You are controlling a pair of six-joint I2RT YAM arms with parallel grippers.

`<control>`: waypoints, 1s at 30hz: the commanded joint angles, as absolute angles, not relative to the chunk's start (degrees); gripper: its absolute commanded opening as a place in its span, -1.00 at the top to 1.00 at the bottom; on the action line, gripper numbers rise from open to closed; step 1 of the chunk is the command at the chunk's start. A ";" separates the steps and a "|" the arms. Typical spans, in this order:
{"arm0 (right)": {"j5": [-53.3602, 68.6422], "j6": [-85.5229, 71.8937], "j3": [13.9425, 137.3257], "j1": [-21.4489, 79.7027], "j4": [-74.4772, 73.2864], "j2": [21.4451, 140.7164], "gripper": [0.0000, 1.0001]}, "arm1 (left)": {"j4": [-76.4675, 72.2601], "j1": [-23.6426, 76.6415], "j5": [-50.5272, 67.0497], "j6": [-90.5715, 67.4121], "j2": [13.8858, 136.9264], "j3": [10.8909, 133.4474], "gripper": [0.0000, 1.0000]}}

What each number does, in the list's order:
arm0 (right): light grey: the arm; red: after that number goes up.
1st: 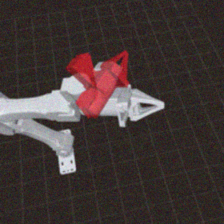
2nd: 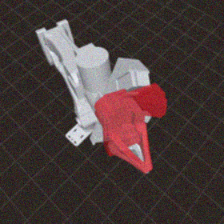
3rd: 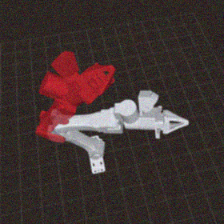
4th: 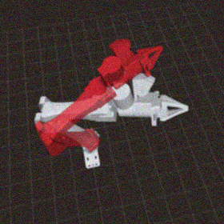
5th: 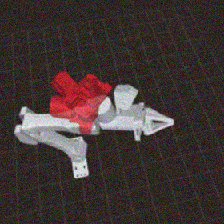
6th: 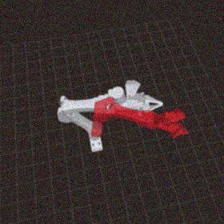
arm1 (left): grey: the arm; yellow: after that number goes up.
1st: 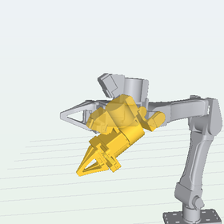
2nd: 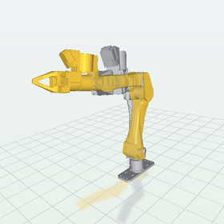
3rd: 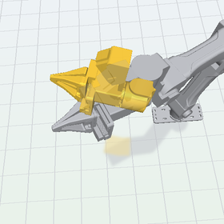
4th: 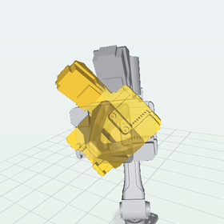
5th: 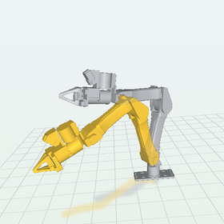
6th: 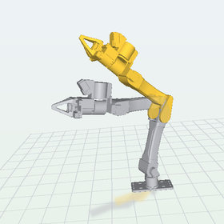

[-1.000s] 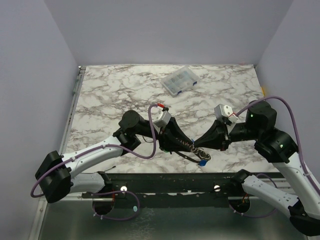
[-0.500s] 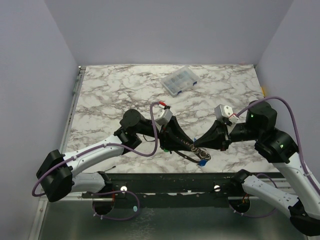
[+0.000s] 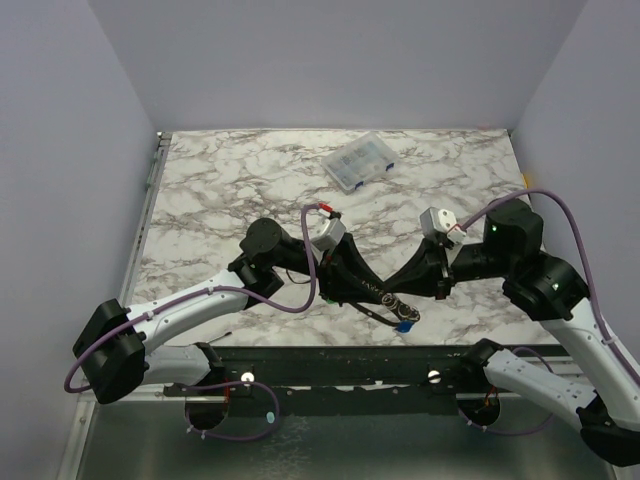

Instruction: Put the keys on the keyring

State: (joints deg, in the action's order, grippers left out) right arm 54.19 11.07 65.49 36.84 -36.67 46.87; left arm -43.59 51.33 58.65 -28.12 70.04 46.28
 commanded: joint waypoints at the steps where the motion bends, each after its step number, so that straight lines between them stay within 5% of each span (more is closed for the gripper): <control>1: 53.62 12.00 65.31 37.53 -38.63 46.83 0.99 | -45.35 51.02 58.72 -28.34 69.85 48.47 1.00; 30: 52.70 12.64 64.69 38.32 -36.08 48.88 0.98 | -45.90 51.04 59.24 -25.58 68.39 47.74 1.00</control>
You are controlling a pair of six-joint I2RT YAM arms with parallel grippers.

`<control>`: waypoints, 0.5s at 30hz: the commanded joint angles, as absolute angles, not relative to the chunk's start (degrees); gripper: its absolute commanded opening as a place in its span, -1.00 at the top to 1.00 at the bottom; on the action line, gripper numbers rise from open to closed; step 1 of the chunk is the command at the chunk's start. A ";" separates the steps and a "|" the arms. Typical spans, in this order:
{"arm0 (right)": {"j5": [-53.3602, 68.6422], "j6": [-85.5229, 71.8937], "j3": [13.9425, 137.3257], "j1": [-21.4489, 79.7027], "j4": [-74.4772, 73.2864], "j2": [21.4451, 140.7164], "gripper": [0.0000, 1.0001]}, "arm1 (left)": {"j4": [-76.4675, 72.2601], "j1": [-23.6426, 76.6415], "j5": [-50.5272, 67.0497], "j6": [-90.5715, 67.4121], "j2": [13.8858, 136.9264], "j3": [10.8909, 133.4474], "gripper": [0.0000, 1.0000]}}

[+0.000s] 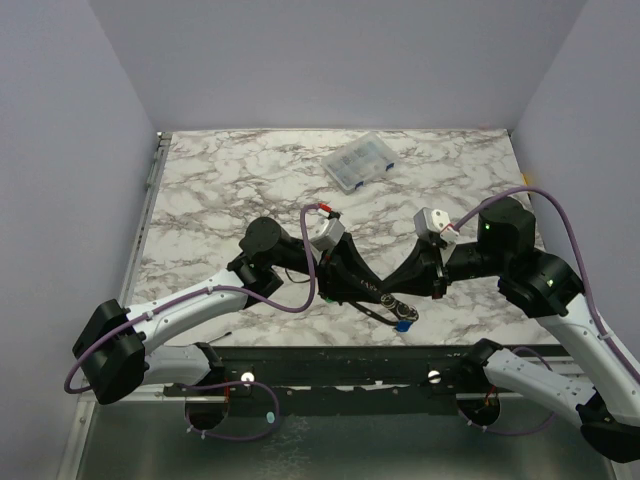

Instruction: Put the keys on the keyring

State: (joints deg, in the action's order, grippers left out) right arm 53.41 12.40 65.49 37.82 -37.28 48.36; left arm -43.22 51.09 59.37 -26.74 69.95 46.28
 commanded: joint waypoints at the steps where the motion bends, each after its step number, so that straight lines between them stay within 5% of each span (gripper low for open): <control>1: 52.37 12.29 64.70 38.32 -35.70 48.86 0.95 | -45.95 51.02 59.18 -25.58 68.38 47.73 1.00; 7: 50.66 11.11 65.04 38.32 -34.78 48.57 0.10 | -46.73 51.01 58.83 -25.58 68.12 47.40 1.00; 15: 48.38 8.85 64.19 38.32 -30.39 46.43 -0.10 | -47.71 51.04 58.39 -25.30 67.56 46.74 1.00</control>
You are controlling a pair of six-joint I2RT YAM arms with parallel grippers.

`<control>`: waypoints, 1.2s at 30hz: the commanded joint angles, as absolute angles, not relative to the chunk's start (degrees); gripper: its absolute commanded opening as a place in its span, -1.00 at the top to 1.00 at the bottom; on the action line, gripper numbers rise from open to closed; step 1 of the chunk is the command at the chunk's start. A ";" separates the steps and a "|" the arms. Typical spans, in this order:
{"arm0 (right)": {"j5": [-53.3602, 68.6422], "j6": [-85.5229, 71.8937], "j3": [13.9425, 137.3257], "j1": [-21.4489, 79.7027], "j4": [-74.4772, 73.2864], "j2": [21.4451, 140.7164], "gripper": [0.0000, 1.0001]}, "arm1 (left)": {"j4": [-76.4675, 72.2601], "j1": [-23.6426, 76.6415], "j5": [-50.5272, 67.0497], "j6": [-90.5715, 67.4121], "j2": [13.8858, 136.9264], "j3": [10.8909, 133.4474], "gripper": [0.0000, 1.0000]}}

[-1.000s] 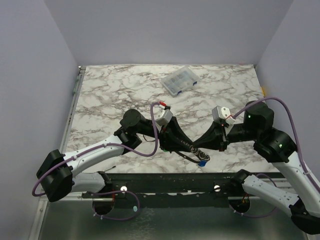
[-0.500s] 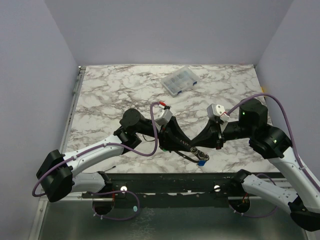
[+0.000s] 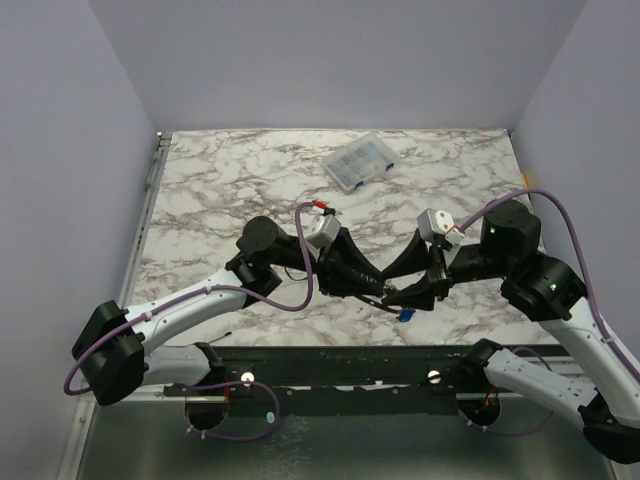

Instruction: Put the keys on the keyring

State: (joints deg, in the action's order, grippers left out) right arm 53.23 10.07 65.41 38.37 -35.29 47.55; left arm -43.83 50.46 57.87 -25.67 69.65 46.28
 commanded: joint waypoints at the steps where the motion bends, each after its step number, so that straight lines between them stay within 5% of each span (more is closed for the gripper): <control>1: 47.52 8.42 63.90 38.32 -29.36 45.86 -0.11 | -47.80 51.03 58.18 -25.11 67.34 46.63 1.00; 11: 28.41 2.80 64.68 38.32 -22.87 40.52 -0.28 | -48.34 51.11 54.82 -20.30 64.45 43.74 1.00; 17: 22.19 -4.70 68.86 38.32 -28.77 43.15 -0.18 | -48.34 51.08 51.97 -17.58 63.20 42.22 1.00; 24: 40.96 1.89 65.88 38.31 -30.61 40.79 -0.04 | -48.34 51.07 49.11 -14.07 61.50 40.59 1.00; 36: 49.84 14.55 61.66 38.30 -27.81 40.73 0.34 | -48.40 51.21 51.09 -14.59 62.05 40.70 1.00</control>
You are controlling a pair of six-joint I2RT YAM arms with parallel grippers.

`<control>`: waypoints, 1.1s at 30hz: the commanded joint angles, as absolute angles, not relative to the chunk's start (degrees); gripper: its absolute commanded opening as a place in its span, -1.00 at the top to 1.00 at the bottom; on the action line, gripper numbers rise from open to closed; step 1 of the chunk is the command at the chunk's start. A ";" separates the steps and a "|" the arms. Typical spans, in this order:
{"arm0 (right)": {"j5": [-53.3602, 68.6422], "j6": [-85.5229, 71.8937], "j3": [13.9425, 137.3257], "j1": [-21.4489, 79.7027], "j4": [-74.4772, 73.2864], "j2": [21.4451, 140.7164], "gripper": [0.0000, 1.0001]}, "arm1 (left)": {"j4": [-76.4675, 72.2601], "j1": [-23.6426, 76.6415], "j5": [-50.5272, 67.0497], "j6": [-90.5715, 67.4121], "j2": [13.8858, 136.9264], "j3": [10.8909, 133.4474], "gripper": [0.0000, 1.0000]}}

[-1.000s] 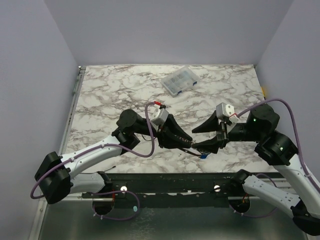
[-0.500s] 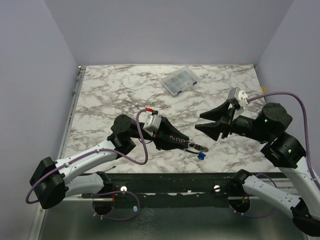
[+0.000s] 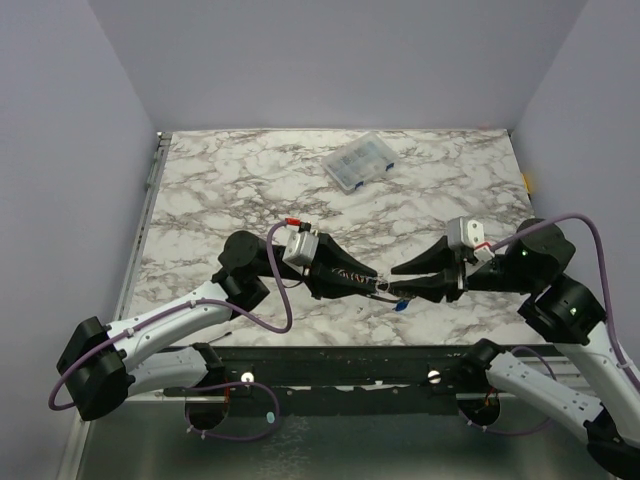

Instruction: Put the keys on the keyring

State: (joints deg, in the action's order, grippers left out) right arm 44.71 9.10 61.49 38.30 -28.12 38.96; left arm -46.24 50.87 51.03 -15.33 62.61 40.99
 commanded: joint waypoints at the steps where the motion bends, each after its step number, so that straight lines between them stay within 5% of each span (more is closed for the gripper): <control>1: 50.32 15.07 61.80 38.32 -27.93 41.25 0.37 | -48.41 51.19 51.15 -14.59 62.05 40.77 1.00; 25: 50.18 17.37 61.96 38.29 -27.10 46.75 0.44 | -48.69 51.22 51.15 -15.86 62.14 41.05 1.00; 33: 47.30 18.51 61.82 38.40 -27.59 47.76 0.63 | -49.28 51.18 51.17 -16.61 62.06 41.15 1.00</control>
State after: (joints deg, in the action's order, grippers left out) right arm 50.98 16.78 61.56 38.30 -27.00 46.48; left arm -45.43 50.78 51.05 -15.88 62.70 40.80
